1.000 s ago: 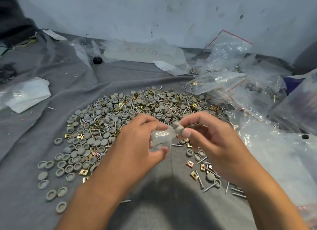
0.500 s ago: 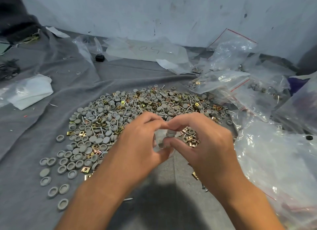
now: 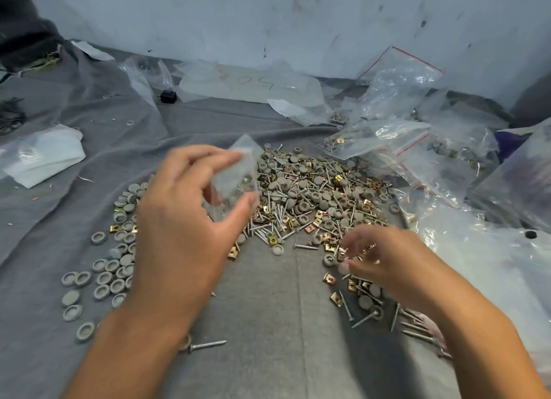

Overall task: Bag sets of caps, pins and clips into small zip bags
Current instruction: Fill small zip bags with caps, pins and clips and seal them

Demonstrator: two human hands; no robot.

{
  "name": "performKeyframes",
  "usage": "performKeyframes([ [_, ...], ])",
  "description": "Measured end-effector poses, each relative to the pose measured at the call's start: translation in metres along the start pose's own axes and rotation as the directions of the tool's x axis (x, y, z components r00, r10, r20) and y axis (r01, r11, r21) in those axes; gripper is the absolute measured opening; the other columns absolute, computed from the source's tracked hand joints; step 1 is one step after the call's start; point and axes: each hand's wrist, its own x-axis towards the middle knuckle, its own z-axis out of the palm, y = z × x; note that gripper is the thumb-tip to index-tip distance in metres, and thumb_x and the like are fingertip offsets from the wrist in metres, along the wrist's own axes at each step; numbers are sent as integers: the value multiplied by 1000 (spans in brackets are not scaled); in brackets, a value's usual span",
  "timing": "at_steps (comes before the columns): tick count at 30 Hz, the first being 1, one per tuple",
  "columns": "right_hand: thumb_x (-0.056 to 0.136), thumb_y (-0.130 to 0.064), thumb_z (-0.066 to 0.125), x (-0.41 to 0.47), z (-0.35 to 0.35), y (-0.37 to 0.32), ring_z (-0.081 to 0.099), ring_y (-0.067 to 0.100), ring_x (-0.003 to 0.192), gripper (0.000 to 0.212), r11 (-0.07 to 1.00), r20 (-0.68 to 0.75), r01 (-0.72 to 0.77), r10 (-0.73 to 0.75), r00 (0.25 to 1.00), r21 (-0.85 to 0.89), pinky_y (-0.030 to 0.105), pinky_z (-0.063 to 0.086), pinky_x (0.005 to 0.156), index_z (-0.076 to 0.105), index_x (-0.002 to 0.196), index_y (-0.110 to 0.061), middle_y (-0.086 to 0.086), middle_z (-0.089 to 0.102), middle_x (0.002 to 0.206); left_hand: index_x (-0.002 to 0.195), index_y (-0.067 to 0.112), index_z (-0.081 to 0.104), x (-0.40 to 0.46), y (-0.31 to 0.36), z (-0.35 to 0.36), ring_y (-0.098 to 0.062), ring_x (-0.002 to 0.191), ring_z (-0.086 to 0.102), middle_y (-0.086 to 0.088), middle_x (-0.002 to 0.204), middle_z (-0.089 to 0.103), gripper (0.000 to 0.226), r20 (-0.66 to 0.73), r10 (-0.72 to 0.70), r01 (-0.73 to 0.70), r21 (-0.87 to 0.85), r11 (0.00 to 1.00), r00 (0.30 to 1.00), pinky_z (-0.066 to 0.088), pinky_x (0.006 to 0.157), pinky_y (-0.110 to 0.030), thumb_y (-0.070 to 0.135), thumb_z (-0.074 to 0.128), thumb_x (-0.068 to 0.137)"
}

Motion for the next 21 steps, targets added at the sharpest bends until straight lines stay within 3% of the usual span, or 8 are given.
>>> performKeyframes([
  [4, 83, -45, 80, 4, 13, -3, 60, -2, 80, 34, 997, 40, 41, -38, 998, -68, 29, 54, 73, 61, 112, -48, -25, 58, 99, 126, 31, 64, -5, -4, 11, 11, 77, 48, 23, 115, 52, 51, 269, 15, -38, 83, 996, 963, 37, 80, -2, 37, 75, 77],
  [8, 88, -35, 75, 14, 22, -4, 59, 8, 87, 22, 982, 13, 82, -81, 997, -171, 34, 55, 75, 61, 101, -47, -18, 57, 100, 126, 36, 62, -5, -5, 14, 8, 79, 51, 26, 112, 52, 51, 268, 20, -39, 67, 997, 963, 38, 76, -5, 41, 74, 77],
  [13, 87, -31, 75, 17, 28, -4, 55, 10, 86, 27, 970, -19, 92, -99, 995, -223, 29, 48, 66, 52, 90, -45, -17, 51, 96, 126, 40, 60, -10, -7, 20, 5, 85, 53, 29, 110, 50, 52, 318, 32, -54, 62, 997, 948, 42, 78, -10, 42, 71, 76],
  [18, 92, -27, 72, 17, 29, -7, 55, 9, 87, 25, 984, -15, 106, -109, 994, -144, 24, 44, 68, 52, 92, -41, -11, 53, 102, 128, 46, 54, -13, -12, 23, 10, 90, 51, 35, 111, 46, 54, 368, 15, -44, 72, 996, 930, 43, 74, -10, 48, 66, 75],
  [21, 94, -28, 71, 11, 24, -11, 55, -1, 85, 17, 990, -150, 139, -135, 979, 12, 11, 41, 65, 59, 95, -40, -16, 56, 102, 127, 48, 53, -13, -13, 25, 8, 90, 52, 37, 111, 44, 53, 381, 11, -43, 76, 996, 924, 46, 77, -13, 49, 65, 75],
])
